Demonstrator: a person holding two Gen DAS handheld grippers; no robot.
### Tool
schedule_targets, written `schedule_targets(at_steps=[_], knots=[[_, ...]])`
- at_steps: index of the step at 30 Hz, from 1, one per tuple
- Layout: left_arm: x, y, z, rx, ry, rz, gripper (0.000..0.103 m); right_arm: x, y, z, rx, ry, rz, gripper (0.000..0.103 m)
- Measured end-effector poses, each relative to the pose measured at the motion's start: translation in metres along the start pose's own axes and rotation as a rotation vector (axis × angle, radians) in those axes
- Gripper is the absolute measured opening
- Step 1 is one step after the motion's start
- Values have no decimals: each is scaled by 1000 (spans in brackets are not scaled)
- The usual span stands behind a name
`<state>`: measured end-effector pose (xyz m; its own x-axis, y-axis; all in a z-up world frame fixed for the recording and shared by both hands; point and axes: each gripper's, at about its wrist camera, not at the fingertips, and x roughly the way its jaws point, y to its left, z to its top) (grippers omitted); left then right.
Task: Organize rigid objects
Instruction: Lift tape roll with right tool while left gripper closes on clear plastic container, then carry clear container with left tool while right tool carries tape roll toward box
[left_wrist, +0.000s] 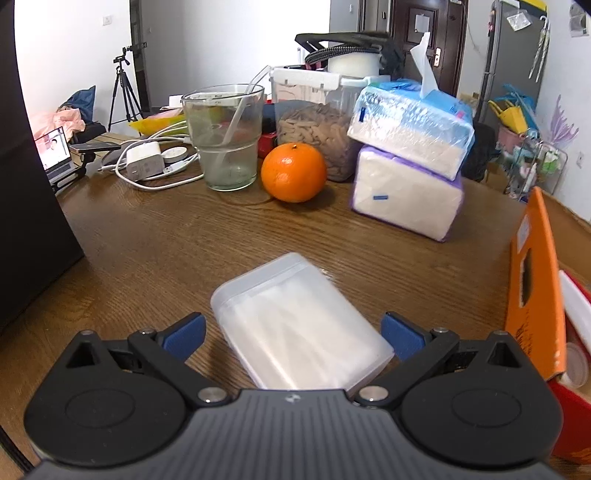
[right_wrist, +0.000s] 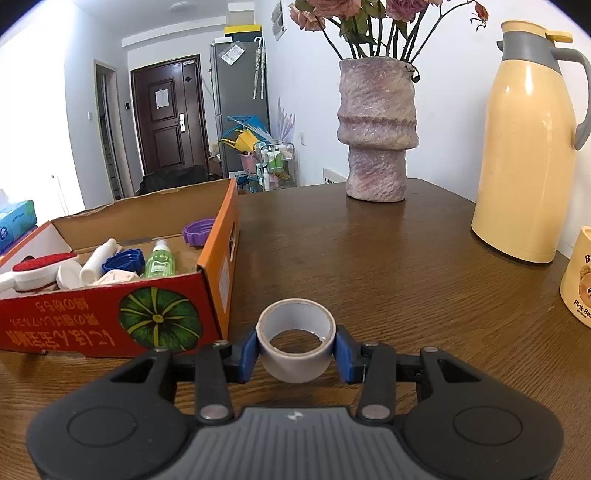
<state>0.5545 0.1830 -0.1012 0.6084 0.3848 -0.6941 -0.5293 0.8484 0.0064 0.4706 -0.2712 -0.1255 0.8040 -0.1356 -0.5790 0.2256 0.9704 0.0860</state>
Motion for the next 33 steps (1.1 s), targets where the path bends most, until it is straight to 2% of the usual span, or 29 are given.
schedule_targets(at_steps=[3,6,9,11,14,23,33], knots=[[-2,-2,-3,21,-1,-1,102,0,0,0,-2,0,1,42],[-4,-7,-8,66,2,-9,94,0,0,0,0,-3,4,42],[-6,-9,-13,92,7,-17,85,-1,0,0,2,-5,5,42],[-7,-8,-15,99,11,-24,72,-1,0,0,1,-7,5,42],[-10,-5,-18,110,1,-43,65,-4,0,0,1,-13,6,42],[-21,-1,-27,161,-22,-47,65,-10,1,-2,0,-36,9,42],[-37,10,-33,156,-60,-58,65,-19,0,-4,5,-59,14,42]])
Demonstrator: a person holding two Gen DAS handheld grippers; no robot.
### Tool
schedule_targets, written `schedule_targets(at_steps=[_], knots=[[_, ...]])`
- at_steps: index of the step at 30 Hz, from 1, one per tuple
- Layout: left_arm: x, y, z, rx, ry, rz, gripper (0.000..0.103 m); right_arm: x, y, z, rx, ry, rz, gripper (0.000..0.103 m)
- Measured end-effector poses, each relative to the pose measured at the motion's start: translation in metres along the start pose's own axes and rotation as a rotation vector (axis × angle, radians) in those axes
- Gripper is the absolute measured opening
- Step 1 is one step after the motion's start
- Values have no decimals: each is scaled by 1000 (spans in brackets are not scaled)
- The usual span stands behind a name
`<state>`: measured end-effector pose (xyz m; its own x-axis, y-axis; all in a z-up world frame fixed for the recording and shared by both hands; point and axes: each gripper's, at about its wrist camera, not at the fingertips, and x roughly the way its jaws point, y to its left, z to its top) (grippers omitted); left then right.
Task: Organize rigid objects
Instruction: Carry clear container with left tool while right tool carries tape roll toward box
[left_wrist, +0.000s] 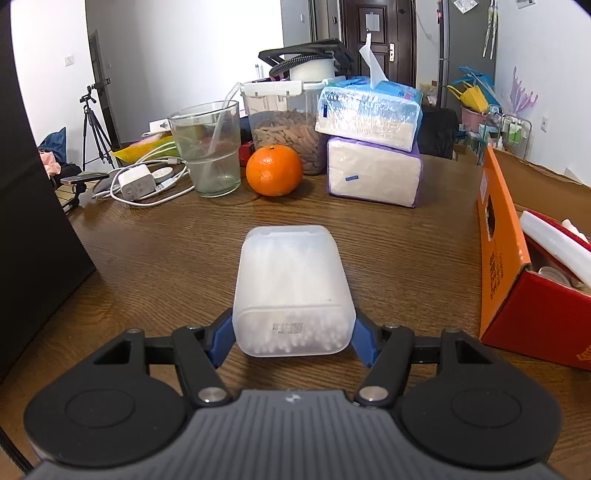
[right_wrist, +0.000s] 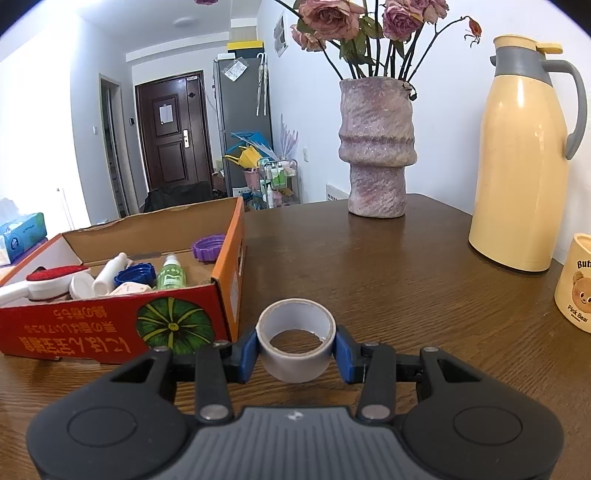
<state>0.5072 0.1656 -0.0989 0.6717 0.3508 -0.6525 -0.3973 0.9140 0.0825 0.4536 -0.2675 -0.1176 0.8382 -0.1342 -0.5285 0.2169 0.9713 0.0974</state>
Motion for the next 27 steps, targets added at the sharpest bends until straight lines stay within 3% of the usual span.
schedule_targets(at_steps=[8,15,23,27], knots=[[-12,4,-7,4,-5,-16,65,-8,0,-3,4,-11,6,42],[2,3,-8,0,45,-5,67,-10,0,-4,6,-8,11,42],[13,0,-1,-20,49,24,84,-8,2,-5,3,-2,12,42],[16,3,1,-32,52,24,84,-7,2,-5,2,2,13,42]])
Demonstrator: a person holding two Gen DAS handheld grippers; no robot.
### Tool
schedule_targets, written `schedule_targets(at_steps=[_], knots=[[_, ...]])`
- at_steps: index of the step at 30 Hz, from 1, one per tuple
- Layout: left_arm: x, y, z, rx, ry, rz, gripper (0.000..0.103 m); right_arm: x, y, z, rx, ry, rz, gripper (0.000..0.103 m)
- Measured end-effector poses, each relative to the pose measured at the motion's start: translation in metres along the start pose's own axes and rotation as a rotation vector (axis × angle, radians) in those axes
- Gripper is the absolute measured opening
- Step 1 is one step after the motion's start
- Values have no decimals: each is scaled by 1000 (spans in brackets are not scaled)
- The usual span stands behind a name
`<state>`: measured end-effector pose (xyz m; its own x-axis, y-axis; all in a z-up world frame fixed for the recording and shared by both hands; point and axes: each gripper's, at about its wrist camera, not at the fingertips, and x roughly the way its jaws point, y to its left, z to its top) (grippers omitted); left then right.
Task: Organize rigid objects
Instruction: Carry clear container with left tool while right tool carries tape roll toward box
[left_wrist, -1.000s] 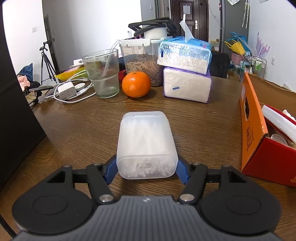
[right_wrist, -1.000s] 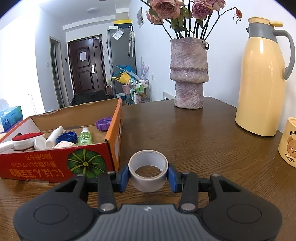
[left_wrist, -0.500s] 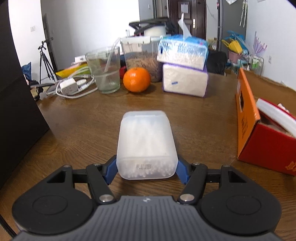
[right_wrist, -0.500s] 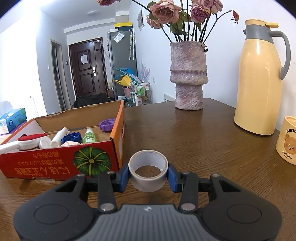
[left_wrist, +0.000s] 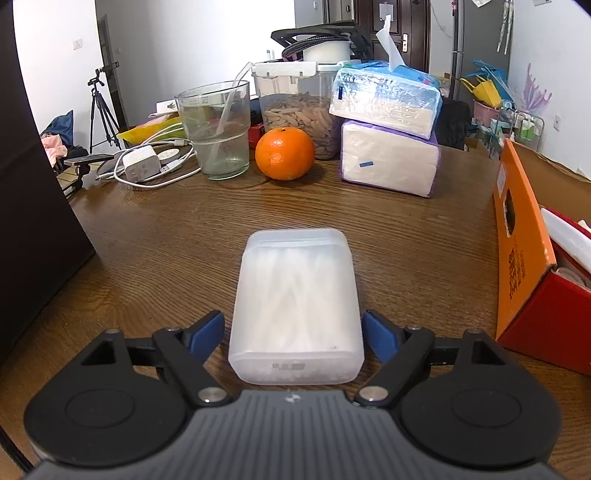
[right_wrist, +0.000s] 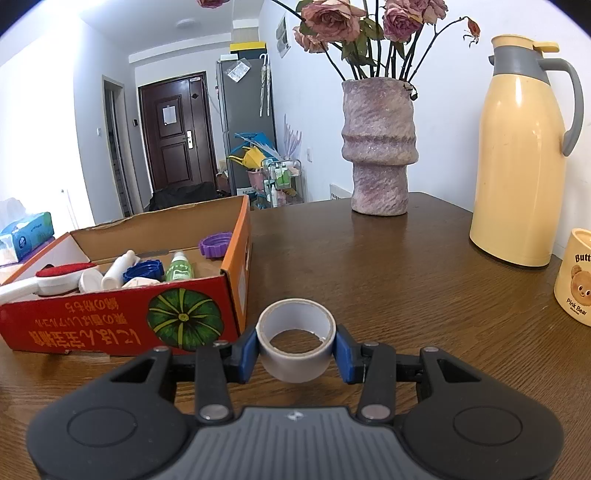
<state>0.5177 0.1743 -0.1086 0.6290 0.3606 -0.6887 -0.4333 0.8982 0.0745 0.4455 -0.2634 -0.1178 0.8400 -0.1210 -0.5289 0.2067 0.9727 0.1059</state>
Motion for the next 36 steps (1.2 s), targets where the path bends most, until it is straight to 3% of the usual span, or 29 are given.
schedule_targets(at_steps=[3,19,36], knots=[[-1,0,0,5,-8,-6,66,0,0,0,-1,2,0,42],[-16,6,-2,-3,-57,14,66,-4,-1,1,8,-13,13,42],[-70,7,-24,-18,-127,-39,66,-25,2,-4,13,-45,57,42]])
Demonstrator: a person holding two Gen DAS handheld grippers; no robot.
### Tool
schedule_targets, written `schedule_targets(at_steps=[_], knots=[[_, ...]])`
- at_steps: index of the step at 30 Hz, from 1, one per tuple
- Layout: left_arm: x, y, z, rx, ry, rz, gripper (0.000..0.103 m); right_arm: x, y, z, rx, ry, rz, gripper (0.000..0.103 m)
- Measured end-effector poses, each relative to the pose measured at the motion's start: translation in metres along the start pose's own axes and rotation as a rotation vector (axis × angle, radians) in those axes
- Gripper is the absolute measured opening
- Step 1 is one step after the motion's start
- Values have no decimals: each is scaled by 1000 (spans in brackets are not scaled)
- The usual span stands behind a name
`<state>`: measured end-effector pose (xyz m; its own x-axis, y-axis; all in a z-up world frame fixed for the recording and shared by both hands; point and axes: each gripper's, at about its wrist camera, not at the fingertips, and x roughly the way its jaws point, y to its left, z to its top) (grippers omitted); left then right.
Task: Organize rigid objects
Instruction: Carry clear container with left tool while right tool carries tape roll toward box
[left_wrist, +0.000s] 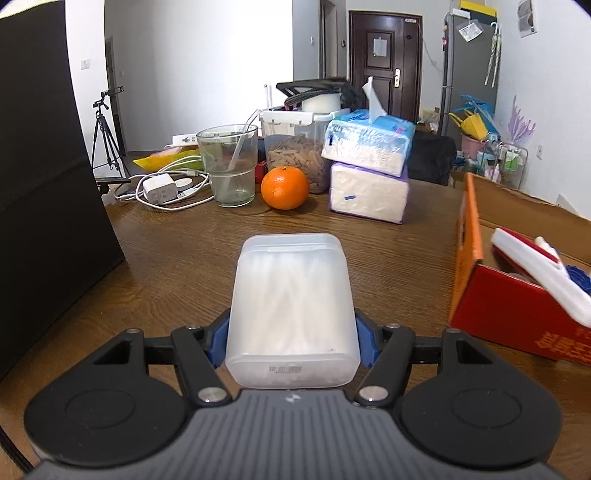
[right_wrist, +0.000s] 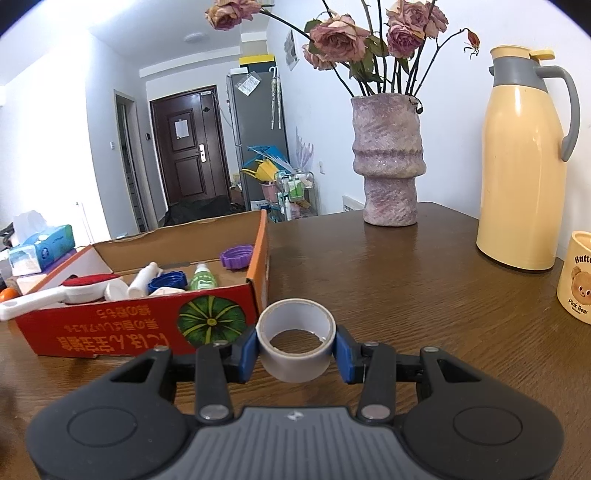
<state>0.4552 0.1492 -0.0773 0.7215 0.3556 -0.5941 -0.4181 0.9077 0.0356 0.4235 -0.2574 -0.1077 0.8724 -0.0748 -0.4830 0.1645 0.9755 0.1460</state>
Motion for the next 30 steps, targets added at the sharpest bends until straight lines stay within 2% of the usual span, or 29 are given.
schedule_targets(at_steps=[13,30], knots=[[-51,-15,-19,27,-58,-61,66,-27,16,-9,-27,-26,64,42],[-109,-71,-36,100,-91,-232,66,-55,46,-9,-57,-47,181,42]])
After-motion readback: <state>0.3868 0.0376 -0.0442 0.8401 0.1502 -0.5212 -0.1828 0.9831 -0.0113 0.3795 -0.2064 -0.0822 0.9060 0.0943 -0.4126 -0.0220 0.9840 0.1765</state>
